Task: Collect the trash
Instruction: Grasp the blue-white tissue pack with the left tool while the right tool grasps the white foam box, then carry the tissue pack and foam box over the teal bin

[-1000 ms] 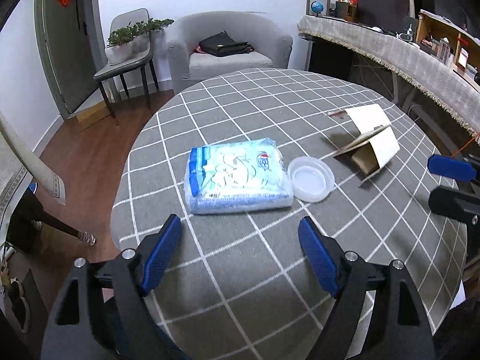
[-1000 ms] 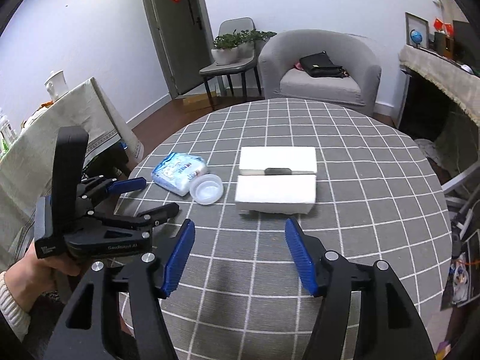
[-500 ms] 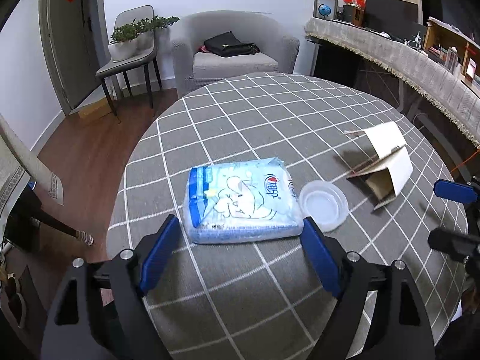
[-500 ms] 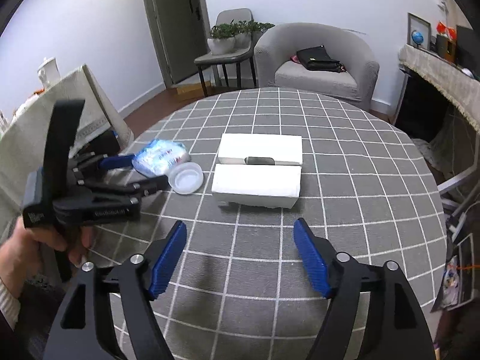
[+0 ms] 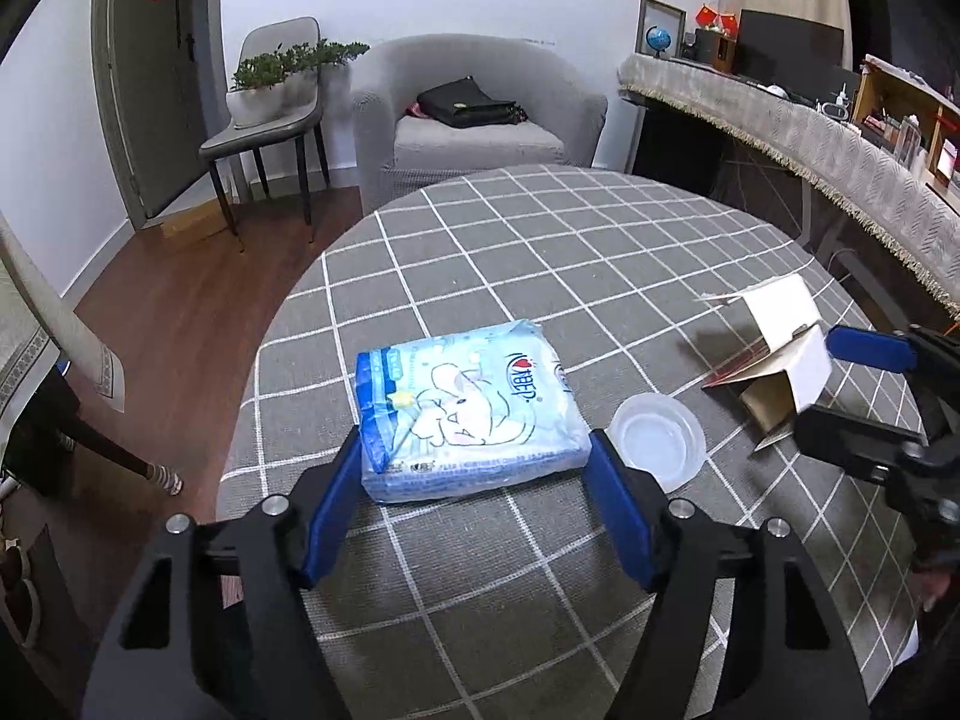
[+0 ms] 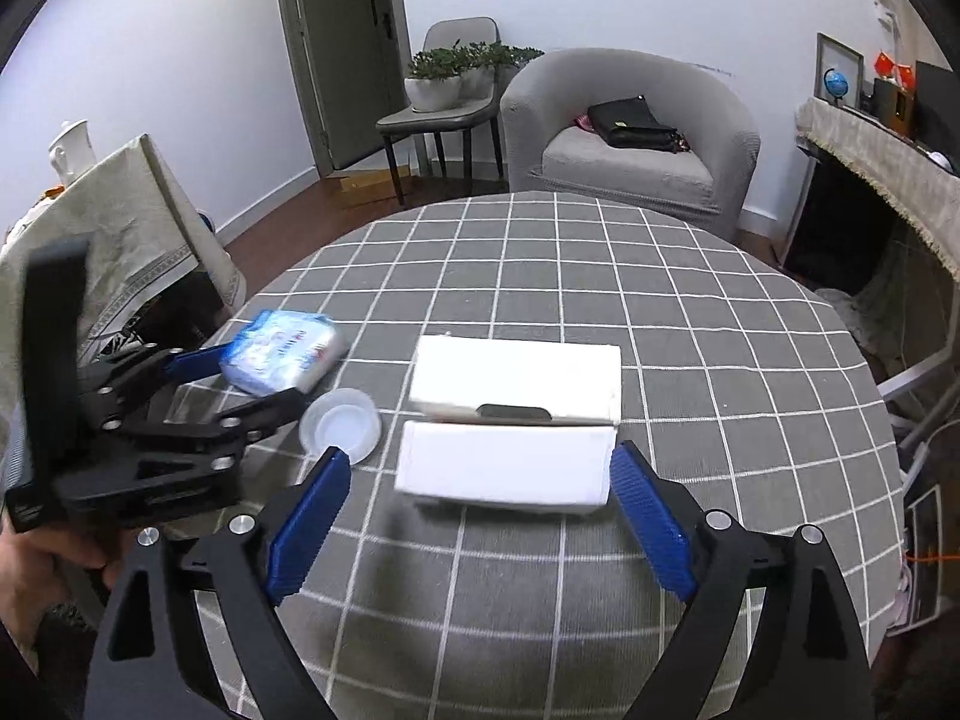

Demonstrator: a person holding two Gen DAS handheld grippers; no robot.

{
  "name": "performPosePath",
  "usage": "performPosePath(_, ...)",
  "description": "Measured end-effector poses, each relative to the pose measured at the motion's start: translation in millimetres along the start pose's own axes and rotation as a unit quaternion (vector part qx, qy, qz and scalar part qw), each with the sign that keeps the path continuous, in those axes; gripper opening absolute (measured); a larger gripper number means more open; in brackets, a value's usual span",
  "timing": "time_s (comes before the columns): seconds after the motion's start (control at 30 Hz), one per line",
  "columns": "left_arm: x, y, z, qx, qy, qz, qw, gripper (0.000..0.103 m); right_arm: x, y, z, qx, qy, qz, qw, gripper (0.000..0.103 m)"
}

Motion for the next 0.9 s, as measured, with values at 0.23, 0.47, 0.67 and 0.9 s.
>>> performPosePath(0.23,8.7,-0.1,2.6,0.012,-0.012,-0.009,0.9998,0.074,-4.9,7.2,-8.5,-0.007,-0.012,-0.001,1.0,0.089)
performPosePath(0.47,9.8,-3.2,5.7,0.006,-0.01,-0.006,0.9999,0.074,-2.0,11.3,-5.4,0.011,-0.03,-0.001,0.999,0.089)
performPosePath(0.67,13.6,-5.6,15.5,0.015,-0.015,-0.01,0.9997,0.074,-15.3,14.2,-10.2,0.009,-0.028,0.018,0.999,0.089)
performPosePath(0.9,22.2,-9.3,28.1,0.032,-0.028,-0.016,0.999,0.074,-15.1,21.8,-10.0,-0.007,-0.012,0.015,1.0,0.076)
Point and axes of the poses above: each gripper's, at about its wrist camera, not at the fingertips, and x roughly against the way its jaws point, z to its left, y to its top, the point moved 1 cm from there along -x, roughly the way its jaws point, and after that the axes turned 6 degrees about z, right-handed, at the moved point
